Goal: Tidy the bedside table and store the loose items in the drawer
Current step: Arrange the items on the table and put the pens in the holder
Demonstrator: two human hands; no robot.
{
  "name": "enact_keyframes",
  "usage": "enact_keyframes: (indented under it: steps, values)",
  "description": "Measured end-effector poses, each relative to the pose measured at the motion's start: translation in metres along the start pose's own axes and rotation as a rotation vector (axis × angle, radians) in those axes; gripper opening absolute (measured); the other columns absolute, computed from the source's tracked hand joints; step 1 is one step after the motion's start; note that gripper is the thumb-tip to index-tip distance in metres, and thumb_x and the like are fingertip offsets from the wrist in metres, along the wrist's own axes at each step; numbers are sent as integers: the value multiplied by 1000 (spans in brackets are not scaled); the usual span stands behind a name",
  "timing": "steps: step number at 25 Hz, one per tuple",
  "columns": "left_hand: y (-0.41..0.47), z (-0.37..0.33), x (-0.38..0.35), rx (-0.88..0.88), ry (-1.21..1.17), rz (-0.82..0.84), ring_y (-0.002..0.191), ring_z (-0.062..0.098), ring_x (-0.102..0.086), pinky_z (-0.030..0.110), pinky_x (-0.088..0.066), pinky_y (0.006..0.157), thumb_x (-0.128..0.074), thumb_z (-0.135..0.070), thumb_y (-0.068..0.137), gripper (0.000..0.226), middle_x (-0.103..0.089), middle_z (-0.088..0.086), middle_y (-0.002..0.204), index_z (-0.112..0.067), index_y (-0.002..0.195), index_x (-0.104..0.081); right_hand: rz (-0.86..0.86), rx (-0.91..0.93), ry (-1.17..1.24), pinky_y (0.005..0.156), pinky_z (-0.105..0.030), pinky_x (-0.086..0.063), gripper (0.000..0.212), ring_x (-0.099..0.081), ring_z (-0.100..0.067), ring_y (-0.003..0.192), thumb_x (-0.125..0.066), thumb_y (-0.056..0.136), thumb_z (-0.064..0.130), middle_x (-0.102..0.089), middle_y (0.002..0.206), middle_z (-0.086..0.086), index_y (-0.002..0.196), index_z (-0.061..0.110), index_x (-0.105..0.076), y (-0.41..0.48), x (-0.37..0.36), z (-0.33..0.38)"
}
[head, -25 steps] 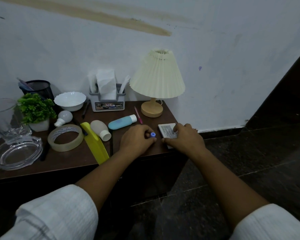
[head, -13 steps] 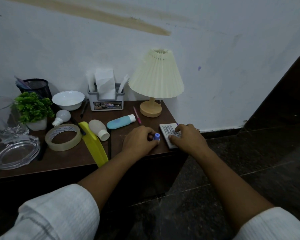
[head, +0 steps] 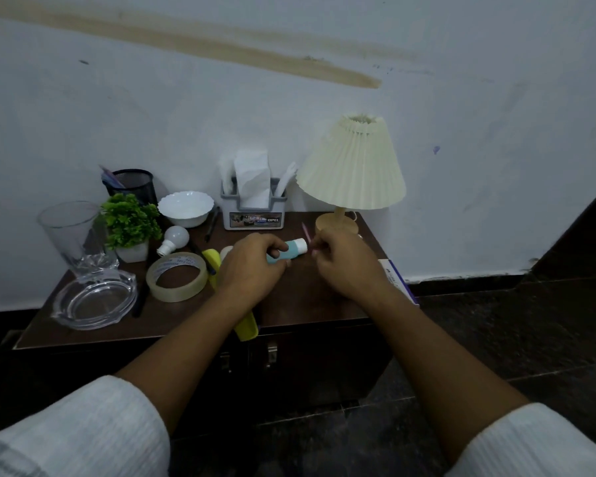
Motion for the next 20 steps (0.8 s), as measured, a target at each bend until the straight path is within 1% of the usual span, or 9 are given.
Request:
enact_keyframes:
  steps: [2, 4, 7, 8, 10, 12, 15, 17, 20]
  values:
    - [2, 6, 23, -18, 80, -49, 98, 13, -63, 38, -54, 84, -72, -23, 84, 23, -67, -11, 100, -30, 106, -74, 65, 43, -51, 82, -33, -54, 25, -61, -17, 101, -63, 94, 21, -66, 115, -2, 118, 21, -67, 10, -21, 15]
    - [4, 10, 39, -58, 208, -47, 104, 17, -61, 42, -54, 85, -63, -11, 85, 29, -67, -6, 109, -27, 108, -73, 94, 118, -170, 85, -37, -53, 33, -59, -23, 109, -63, 90, 20, -61, 120, -5, 123, 21, -62, 21, -36, 30]
    - [3, 25, 27, -114, 490, 201, 113, 26, -53, 45, -49, 89, -61, -11, 84, 42, -60, 0, 122, -29, 121, -66, 175, 196, -330, 91, -43, -49, 47, -54, -30, 117, -65, 83, 20, -57, 127, -8, 129, 19, -55, 33, -65, 44]
    - [2, 30, 21, -123, 544, 277, 115, 26, -51, 44, -48, 89, -61, -14, 85, 44, -57, -1, 123, -31, 126, -62, 214, 207, -367, 94, -44, -47, 50, -52, -32, 120, -65, 82, 20, -55, 129, -9, 130, 19, -53, 34, -75, 46]
    - [1, 35, 13, -152, 606, 354, 114, 27, -48, 41, -45, 84, -60, -16, 87, 48, -53, -2, 123, -35, 130, -58, 263, 216, -421, 96, -45, -44, 54, -49, -33, 125, -64, 83, 19, -52, 134, -9, 135, 19, -49, 35, -92, 47]
    - [4, 32, 6, -199, 665, 393, 113, 27, -46, 40, -42, 82, -59, -17, 87, 49, -52, -2, 123, -35, 133, -56, 228, 194, -436, 94, -46, -45, 52, -49, -33, 124, -64, 84, 18, -52, 133, -8, 134, 19, -48, 39, -95, 46]
    - [11, 31, 0, -222, 730, 412, 117, 27, -44, 41, -41, 86, -59, -20, 89, 48, -52, -2, 129, -33, 135, -54, 141, 136, -445, 94, -47, -48, 48, -51, -34, 123, -63, 85, 20, -54, 130, -9, 131, 18, -50, 46, -92, 42]
    - [14, 32, -4, -238, 741, 411, 121, 27, -42, 42, -39, 89, -58, -21, 90, 48, -51, -2, 133, -34, 136, -51, 105, 86, -379, 91, -46, -47, 40, -53, -35, 120, -57, 90, 22, -55, 128, -10, 129, 15, -53, 49, -92, 37]
    - [18, 36, -4, -255, 709, 365, 128, 27, -41, 47, -35, 101, -54, -25, 94, 44, -53, -4, 138, -32, 136, -47, 32, -106, -11, 81, -40, -48, 29, -60, -33, 111, -50, 99, 25, -61, 122, -11, 124, 13, -57, 56, -83, 17]
Point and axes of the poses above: each hand's wrist, its own y-axis towards the middle knuckle, its own x-axis out of the back of the hand, z = x × y, the point moved 10 cm from there along y, towards the middle knuckle
